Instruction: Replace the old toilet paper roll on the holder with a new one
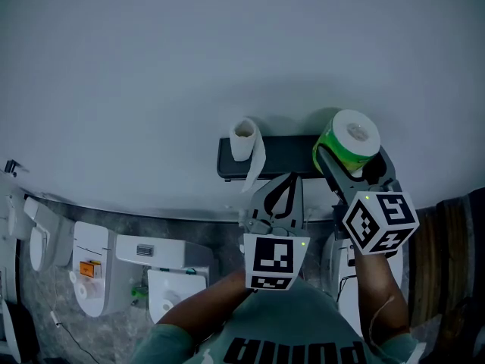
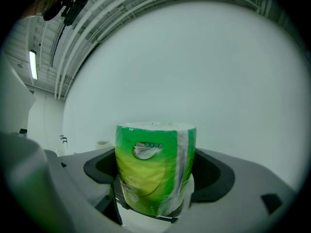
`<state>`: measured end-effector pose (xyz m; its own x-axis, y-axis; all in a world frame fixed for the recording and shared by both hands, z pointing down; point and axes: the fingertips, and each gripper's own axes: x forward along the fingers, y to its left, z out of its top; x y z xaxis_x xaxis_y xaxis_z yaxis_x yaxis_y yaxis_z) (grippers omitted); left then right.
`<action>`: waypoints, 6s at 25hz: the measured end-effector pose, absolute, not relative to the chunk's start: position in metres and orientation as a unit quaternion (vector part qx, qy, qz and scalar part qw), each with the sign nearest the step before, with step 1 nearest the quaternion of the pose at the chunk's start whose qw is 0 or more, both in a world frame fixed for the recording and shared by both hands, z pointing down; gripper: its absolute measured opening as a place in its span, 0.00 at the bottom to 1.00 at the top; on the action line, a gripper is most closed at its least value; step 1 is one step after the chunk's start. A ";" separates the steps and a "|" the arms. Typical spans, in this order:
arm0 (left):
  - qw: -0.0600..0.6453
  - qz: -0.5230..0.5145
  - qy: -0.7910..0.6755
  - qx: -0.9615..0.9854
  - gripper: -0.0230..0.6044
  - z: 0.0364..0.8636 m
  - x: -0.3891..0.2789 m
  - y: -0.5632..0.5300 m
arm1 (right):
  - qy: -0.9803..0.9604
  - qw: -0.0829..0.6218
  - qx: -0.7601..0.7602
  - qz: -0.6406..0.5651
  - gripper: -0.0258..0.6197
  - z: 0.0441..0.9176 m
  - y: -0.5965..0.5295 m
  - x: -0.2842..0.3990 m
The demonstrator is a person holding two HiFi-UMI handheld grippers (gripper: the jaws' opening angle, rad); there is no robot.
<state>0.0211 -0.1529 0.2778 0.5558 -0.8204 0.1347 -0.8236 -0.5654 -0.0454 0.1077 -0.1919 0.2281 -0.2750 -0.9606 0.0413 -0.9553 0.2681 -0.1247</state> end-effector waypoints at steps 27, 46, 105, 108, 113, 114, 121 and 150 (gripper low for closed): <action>0.047 0.131 -0.461 0.876 0.05 0.357 0.075 -0.131 | 0.714 0.176 -0.622 -0.269 0.71 0.329 -0.172 0.224; 0.084 0.147 -0.532 0.829 0.05 0.394 0.026 -0.147 | 0.562 0.404 -0.492 -0.528 0.71 0.424 -0.206 0.224; 0.103 0.149 -0.564 0.806 0.05 0.409 -0.045 -0.169 | 0.509 0.498 -0.426 -0.559 0.71 0.433 -0.216 0.104; 0.102 0.150 -0.562 0.807 0.05 0.410 -0.047 -0.170 | 0.507 0.499 -0.428 -0.558 0.71 0.433 -0.218 0.099; 0.101 0.150 -0.556 0.812 0.05 0.408 -0.047 -0.170 | 0.506 0.500 -0.433 -0.554 0.71 0.429 -0.219 0.096; 0.101 0.150 -0.555 0.812 0.05 0.407 -0.047 -0.170 | 0.506 0.501 -0.434 -0.552 0.71 0.428 -0.219 0.096; 0.103 0.151 -0.546 0.818 0.05 0.407 -0.047 -0.171 | 0.505 0.503 -0.441 -0.545 0.71 0.425 -0.219 0.095; 0.103 0.160 -0.524 0.830 0.05 0.415 -0.035 -0.169 | 0.547 0.508 -0.428 -0.510 0.73 0.436 -0.210 0.093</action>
<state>-0.0349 -0.1693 0.4153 0.3987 -0.8371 0.3746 -0.9034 -0.4289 0.0030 0.0931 -0.2097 0.4365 -0.1181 -0.9858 -0.1193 0.0488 0.1142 -0.9923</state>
